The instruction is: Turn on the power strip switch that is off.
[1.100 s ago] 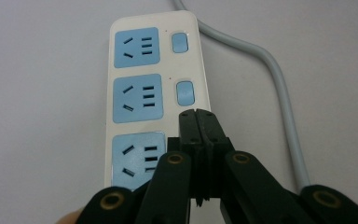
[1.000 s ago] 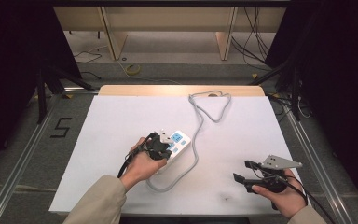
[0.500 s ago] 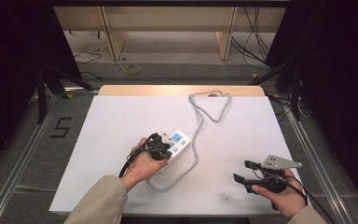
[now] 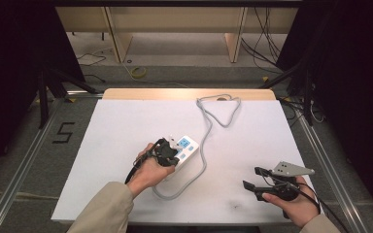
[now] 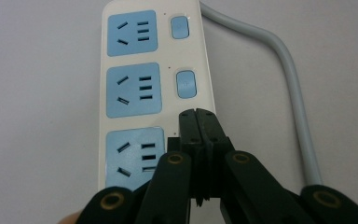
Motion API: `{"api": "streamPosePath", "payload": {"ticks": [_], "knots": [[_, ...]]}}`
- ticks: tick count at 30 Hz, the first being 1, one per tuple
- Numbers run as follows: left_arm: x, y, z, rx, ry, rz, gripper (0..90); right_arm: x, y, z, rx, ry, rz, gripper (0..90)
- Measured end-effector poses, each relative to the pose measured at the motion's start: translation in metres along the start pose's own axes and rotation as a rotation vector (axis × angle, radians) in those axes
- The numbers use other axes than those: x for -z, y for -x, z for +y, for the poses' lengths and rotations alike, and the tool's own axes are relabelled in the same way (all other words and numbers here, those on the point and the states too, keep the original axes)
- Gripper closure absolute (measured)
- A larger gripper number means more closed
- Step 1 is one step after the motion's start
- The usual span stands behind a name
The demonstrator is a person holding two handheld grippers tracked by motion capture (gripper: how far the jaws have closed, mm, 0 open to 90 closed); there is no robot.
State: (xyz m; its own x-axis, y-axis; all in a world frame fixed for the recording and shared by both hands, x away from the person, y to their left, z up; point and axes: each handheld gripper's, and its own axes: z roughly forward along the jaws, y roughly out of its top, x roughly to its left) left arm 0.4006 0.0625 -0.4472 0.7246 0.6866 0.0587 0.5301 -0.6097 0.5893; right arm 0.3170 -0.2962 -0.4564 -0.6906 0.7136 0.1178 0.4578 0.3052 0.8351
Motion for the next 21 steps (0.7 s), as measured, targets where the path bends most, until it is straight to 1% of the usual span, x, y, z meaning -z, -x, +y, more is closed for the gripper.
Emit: {"api": "streamPosePath", "payload": {"ticks": [4, 6, 14, 17, 21], "knots": [[-0.0015, 0.0017, 0.0017, -0.006, -0.003, -0.001, 90.0, -0.0001, -0.0002, 0.0000, -0.001, 0.000, 0.000, 28.6], [-0.0017, 0.0026, 0.0025, -0.014, -0.009, 0.006, 90.0, 0.0000, -0.0002, 0.0001, -0.001, 0.001, 0.000, 28.6], [-0.0011, 0.0013, 0.0023, 0.003, -0.011, -0.005, 90.0, 0.0004, 0.0003, -0.0002, 0.000, 0.004, 0.002, 28.6], [-0.0004, 0.0016, 0.0026, -0.003, -0.015, -0.001, 90.0, 0.0003, 0.0001, -0.0001, 0.000, 0.002, 0.002, 28.6], [0.0002, 0.0004, 0.0027, 0.000, -0.016, -0.003, 90.0, 0.0001, -0.0001, 0.0000, 0.000, 0.001, 0.003, 28.6]]}}
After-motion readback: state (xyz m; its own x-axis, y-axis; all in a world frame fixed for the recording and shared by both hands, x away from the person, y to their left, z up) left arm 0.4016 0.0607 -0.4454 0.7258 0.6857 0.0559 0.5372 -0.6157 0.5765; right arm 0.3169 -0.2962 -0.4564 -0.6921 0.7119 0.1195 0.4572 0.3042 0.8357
